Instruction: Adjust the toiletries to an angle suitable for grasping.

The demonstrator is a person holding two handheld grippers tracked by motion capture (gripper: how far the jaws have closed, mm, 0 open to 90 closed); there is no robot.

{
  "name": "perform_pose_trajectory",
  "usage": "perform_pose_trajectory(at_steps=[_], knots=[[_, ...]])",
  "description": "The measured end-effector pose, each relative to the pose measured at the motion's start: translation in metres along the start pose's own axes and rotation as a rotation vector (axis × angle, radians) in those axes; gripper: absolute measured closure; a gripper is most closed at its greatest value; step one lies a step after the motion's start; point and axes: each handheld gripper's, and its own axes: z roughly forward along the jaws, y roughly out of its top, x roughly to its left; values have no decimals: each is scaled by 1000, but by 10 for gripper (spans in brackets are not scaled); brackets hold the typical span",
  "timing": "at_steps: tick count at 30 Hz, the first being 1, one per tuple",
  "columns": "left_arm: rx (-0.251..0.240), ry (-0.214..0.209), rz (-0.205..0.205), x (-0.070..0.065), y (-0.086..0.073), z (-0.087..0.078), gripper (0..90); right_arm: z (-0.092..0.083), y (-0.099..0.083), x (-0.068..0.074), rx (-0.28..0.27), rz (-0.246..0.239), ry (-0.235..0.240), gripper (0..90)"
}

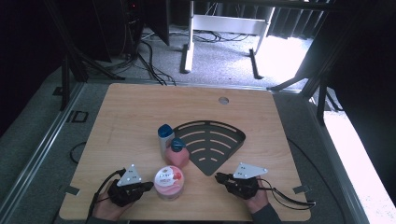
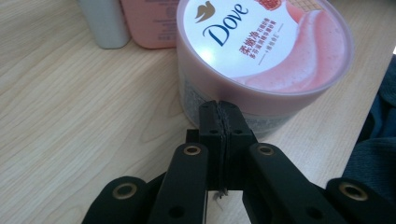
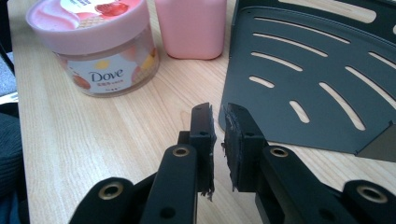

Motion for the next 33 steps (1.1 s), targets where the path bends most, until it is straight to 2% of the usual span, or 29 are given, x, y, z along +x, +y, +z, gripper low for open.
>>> perform_pose_trajectory(at_steps=[5, 8, 13, 16, 18, 20, 22, 23, 30, 33], knots=[[2, -10, 18, -3, 4, 4, 890, -1, -1, 2, 4, -3, 5, 815], [0, -21, 33, -4, 11, 14, 889, -1, -1, 2, 9, -10, 9, 818], [-3, -46, 32, -4, 18, 24, 890, -1, 0, 3, 15, -16, 15, 821], [0, -57, 56, -13, 23, 31, 889, -2, 0, 7, 22, -25, 28, 820], [-2, -65, 57, -15, 25, 33, 889, -2, 0, 8, 26, -33, 34, 819], [5, -77, 82, -21, 29, 40, 889, -2, -2, 14, 43, -49, 45, 818], [1, -87, 84, -22, 31, 42, 888, -2, -3, 15, 47, -54, 47, 818], [0, -92, 102, -23, 36, 47, 888, -3, -3, 16, 52, -58, 49, 814], [-13, -82, 91, -18, 46, 61, 885, -4, -4, 12, 50, -53, 38, 810], [-24, -90, 76, -17, 50, 68, 886, -5, -6, 9, 53, -47, 30, 811]])
